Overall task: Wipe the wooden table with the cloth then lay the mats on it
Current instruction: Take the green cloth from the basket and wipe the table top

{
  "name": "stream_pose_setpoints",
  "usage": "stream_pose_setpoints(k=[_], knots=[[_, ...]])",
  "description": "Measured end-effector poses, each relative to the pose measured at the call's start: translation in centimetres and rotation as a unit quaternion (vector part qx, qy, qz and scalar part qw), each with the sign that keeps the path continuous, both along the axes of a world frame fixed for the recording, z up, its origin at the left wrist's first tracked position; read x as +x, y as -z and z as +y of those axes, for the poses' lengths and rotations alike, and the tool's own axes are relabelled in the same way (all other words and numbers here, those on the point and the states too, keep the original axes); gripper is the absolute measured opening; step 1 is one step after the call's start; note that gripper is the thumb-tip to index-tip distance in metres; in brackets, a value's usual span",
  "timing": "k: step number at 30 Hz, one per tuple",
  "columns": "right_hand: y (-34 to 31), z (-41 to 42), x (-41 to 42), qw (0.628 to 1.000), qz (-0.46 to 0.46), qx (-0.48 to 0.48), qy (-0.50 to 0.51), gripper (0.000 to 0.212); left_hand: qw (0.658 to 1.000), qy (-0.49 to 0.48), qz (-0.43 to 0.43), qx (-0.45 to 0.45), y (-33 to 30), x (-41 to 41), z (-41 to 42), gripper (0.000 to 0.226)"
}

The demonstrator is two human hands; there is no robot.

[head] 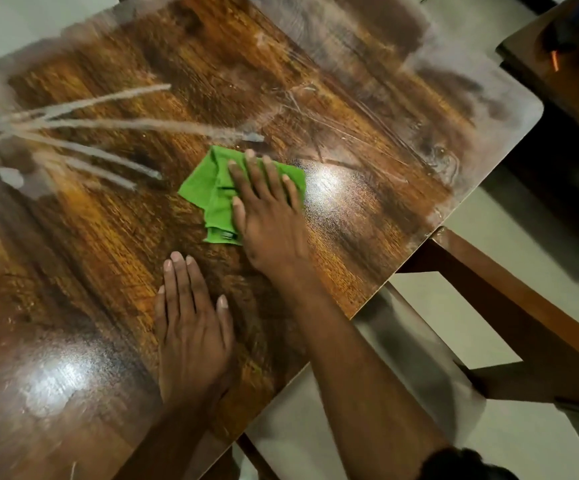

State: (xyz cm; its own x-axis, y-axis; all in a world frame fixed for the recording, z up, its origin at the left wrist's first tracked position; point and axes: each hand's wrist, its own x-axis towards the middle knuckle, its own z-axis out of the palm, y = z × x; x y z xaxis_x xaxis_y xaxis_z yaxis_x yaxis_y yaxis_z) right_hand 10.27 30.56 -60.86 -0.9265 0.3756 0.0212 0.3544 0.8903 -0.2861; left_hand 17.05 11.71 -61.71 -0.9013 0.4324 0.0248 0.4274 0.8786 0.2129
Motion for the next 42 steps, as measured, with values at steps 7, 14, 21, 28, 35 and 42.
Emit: stream_pose_setpoints(k=[7, 14, 21, 28, 35, 42], knots=[[-1.0, -1.8, 11.5, 0.995, -0.03, -0.013, 0.097, 0.061, 1.0, -0.007, -0.003, -0.009, -0.2, 0.2, 0.0, 0.068], [-2.7, -4.7, 13.3, 0.991, -0.093, -0.052, 0.087, 0.065, 0.999, -0.012, -0.028, -0.012, -1.2, 0.0, 0.1, 0.068], [-15.2, -1.3, 16.7, 0.969, -0.17, -0.154, 0.087, 0.066, 0.973, 0.023, -0.226, -0.035, -8.7, -2.2, -1.1, 0.077], [-25.3, -0.9, 34.7, 0.926, -0.224, -0.098, 0.286, 0.062, 0.958, 0.222, -0.174, -0.053, -21.6, 1.9, 2.9, 0.068], [-36.5, -1.8, 46.8, 0.897, -0.085, 0.017, 0.434, 0.062, 0.885, 0.461, -0.06, 0.011, -33.8, 14.3, 11.1, 0.061], [-38.3, -8.2, 56.9, 0.847, -0.059, 0.026, 0.527, 0.062, 0.818, 0.575, -0.009, 0.021, -37.7, 24.1, 10.6, 0.067]])
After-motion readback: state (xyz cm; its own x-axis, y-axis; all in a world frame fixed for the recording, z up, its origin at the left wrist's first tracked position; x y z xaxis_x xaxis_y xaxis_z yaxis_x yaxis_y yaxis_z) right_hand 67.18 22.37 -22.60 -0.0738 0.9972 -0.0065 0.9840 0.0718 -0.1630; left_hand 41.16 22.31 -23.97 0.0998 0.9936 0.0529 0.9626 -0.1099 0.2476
